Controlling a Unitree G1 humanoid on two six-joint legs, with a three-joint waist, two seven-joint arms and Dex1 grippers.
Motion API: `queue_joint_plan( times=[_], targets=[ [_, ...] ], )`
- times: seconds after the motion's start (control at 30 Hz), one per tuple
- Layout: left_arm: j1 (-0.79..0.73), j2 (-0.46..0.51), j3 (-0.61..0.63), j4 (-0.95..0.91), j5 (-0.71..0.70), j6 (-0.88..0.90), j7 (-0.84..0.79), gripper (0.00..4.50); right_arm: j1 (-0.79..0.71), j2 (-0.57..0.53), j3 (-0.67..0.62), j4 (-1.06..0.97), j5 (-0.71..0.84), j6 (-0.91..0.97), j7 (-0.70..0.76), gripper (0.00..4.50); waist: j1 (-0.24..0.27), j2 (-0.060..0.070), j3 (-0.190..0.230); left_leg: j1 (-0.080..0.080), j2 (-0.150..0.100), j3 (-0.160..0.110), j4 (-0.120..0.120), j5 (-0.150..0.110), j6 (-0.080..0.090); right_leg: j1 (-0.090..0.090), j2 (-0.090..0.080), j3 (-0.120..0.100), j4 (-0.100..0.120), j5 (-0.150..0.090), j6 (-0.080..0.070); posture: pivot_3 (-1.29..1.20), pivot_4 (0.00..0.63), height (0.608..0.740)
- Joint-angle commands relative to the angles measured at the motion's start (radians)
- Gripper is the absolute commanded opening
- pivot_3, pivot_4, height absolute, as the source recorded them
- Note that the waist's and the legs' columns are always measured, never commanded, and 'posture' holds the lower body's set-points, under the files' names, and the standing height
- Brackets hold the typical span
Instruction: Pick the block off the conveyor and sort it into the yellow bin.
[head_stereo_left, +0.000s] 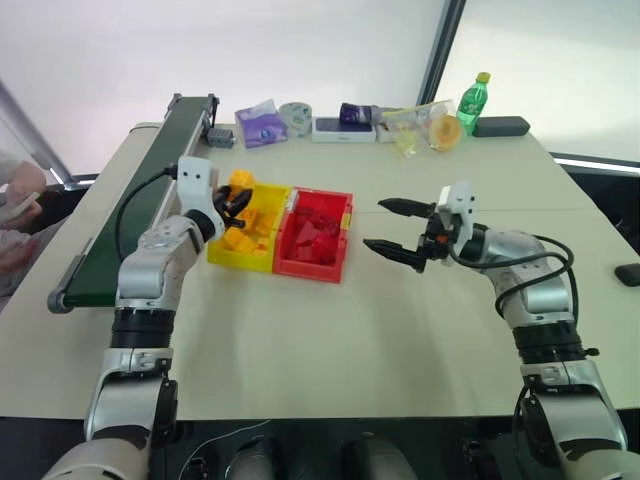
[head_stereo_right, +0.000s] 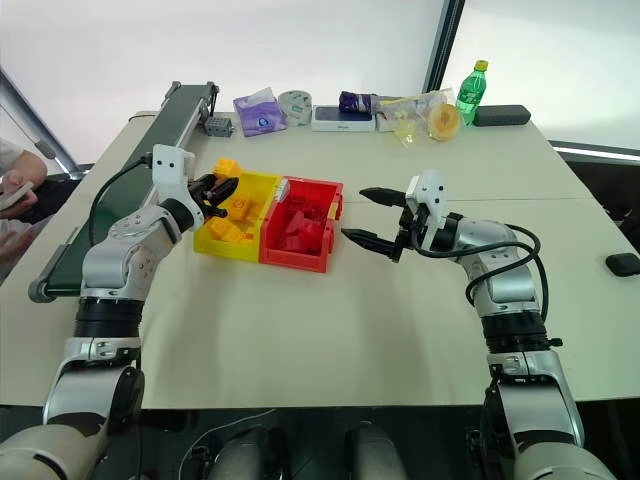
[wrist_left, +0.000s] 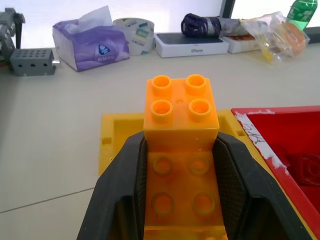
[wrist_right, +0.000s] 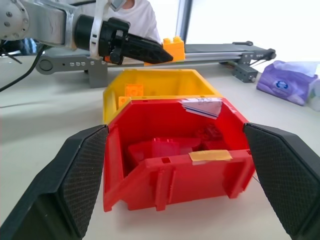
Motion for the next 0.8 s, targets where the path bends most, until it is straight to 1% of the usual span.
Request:
queue_joint_plan(
  times=[0.03,0.1,0.13,0.23,0.33,0.43,0.53,0.57,0.67,0.8],
  targets=[
    [-0.022,0.015,0.016,0.007,0.008,-0.052,-0.036,3.29,-0.002,-0.009,-0.024,-0.049,0.014,-0.011,-0.007,4.50,0.000,0.000,0.000,0.000,0.000,0.000,0.000,0.000,0.000,0.000,0.000,0.000,0.000,0.000,0.000,0.00,0.150,0.740],
    [-0.019,0.026,0.010,0.004,0.023,-0.062,-0.044,4.35,-0.001,-0.009,-0.025,-0.053,0.016,-0.009,-0.007,4.50,0.001,0.000,0.000,0.000,0.000,0.000,0.000,0.000,0.000,0.000,0.000,0.000,0.000,0.000,0.000,0.00,0.150,0.740],
    [-0.015,0.033,0.007,-0.005,0.028,-0.063,-0.051,4.44,0.000,-0.010,-0.025,-0.054,0.016,-0.009,-0.007,4.50,0.002,0.000,0.000,0.000,0.000,0.000,0.000,0.000,0.000,0.000,0.000,0.000,0.000,0.000,0.000,0.00,0.150,0.740],
    [0.038,0.065,0.048,-0.107,-0.004,-0.077,-0.091,4.44,0.006,-0.011,-0.025,-0.064,0.018,-0.004,-0.007,4.50,0.001,0.000,0.000,0.000,0.000,0.000,0.000,0.000,0.000,0.000,0.000,0.000,0.000,0.000,0.000,0.00,0.150,0.740],
    [0.134,0.121,0.109,-0.232,-0.042,-0.055,-0.119,4.44,0.008,-0.012,-0.027,-0.067,0.022,0.000,-0.003,4.50,-0.005,0.000,0.000,0.000,0.001,0.000,-0.001,0.000,0.000,0.000,-0.001,0.001,0.000,0.000,0.000,0.00,0.150,0.740],
    [0.259,0.171,0.213,-0.373,-0.126,0.021,-0.139,4.44,0.002,-0.013,-0.030,-0.059,0.026,0.004,0.003,4.50,-0.007,0.000,0.000,0.000,0.002,0.000,-0.001,0.000,0.000,-0.001,0.000,0.000,0.000,0.000,0.000,0.00,0.150,0.740],
    [0.359,0.215,0.305,-0.465,-0.192,0.087,-0.138,4.44,-0.004,-0.014,-0.028,-0.051,0.024,0.002,0.010,4.50,-0.004,0.000,0.000,0.000,0.003,0.000,0.000,0.000,0.000,-0.001,-0.001,0.001,0.001,0.000,0.000,0.00,0.150,0.740],
    [0.394,0.232,0.333,-0.495,-0.198,0.077,-0.150,4.44,-0.007,-0.015,-0.029,-0.048,0.025,0.003,0.012,4.50,-0.002,0.000,0.000,0.000,0.003,0.000,0.000,0.000,0.000,-0.001,-0.001,0.001,0.001,0.000,0.000,0.00,0.150,0.740],
    [0.479,0.301,0.404,-0.535,-0.218,0.098,-0.185,4.44,-0.012,-0.017,-0.029,-0.037,0.026,0.002,0.023,4.50,0.004,0.000,0.000,0.000,0.003,0.000,0.000,0.000,0.000,0.000,-0.002,0.000,0.001,0.000,0.000,0.00,0.150,0.740],
    [0.527,0.350,0.474,-0.491,-0.233,0.068,-0.224,4.44,-0.027,-0.017,-0.031,-0.016,0.028,0.007,0.032,4.50,0.005,0.000,0.000,0.000,0.002,-0.001,0.000,0.000,0.000,0.000,-0.002,0.000,0.001,0.000,0.000,0.00,0.150,0.740]
  ],
)
